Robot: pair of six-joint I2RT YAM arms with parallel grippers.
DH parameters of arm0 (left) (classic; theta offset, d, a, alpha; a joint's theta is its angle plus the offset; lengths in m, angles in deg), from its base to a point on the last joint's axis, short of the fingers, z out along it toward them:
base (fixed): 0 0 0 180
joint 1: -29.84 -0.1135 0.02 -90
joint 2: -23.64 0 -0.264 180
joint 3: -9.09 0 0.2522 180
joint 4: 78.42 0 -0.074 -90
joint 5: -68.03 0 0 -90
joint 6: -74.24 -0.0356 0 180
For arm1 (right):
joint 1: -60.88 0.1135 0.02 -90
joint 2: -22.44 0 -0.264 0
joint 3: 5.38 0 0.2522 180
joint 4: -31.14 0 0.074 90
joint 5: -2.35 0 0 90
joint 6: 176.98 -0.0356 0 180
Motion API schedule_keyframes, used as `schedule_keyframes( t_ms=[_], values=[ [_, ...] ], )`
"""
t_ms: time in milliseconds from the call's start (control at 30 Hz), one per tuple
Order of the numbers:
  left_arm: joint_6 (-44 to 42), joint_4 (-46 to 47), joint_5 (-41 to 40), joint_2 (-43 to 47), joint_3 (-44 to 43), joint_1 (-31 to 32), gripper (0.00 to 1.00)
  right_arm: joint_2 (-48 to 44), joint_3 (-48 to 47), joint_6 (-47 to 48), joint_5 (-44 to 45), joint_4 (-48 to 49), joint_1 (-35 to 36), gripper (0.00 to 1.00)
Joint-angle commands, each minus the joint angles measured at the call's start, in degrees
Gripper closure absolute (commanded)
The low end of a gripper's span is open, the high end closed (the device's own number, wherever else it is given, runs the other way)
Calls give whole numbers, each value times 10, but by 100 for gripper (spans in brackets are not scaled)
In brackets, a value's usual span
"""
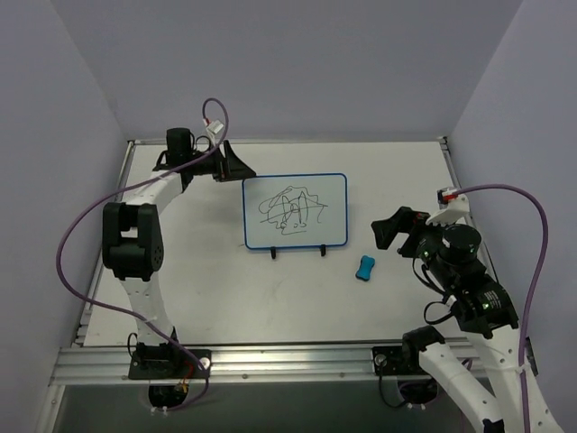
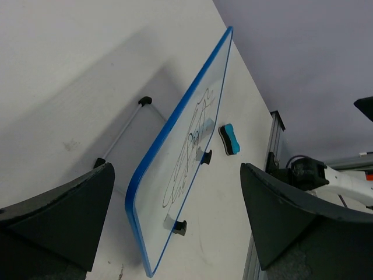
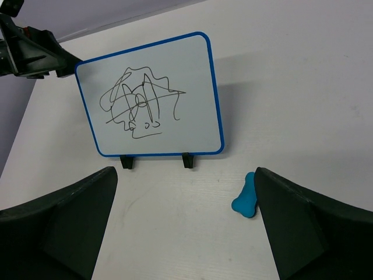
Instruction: Erase the whiteboard
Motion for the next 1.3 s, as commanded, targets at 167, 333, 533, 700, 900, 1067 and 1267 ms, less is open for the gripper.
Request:
schedule_keyframes(
  t_ms=[167, 333, 533, 700, 900, 1067, 1267],
  values=[
    [-28, 28, 81, -47, -22, 1, 18, 5, 8, 1, -28, 15, 2, 0],
    [-37, 33, 93, -41, -11, 3, 44, 8, 34, -19, -28, 29, 2, 0],
    [-17, 73, 115, -50, 6, 2, 60, 71, 81, -80, -13, 75, 3, 4],
    [-20, 88, 116, -49, 10, -2, 79, 131, 92, -103, 50, 76, 3, 8],
    [-51, 85, 103, -48, 21, -4, 98, 206, 112, -124, 81, 96, 7, 16],
    [-60, 119, 106, -44, 45, -7, 98, 273, 127, -145, 135, 103, 50, 32],
    [-115, 130, 52, -3, 90, -11, 98, 307, 130, -186, 203, 62, 110, 34]
  ],
)
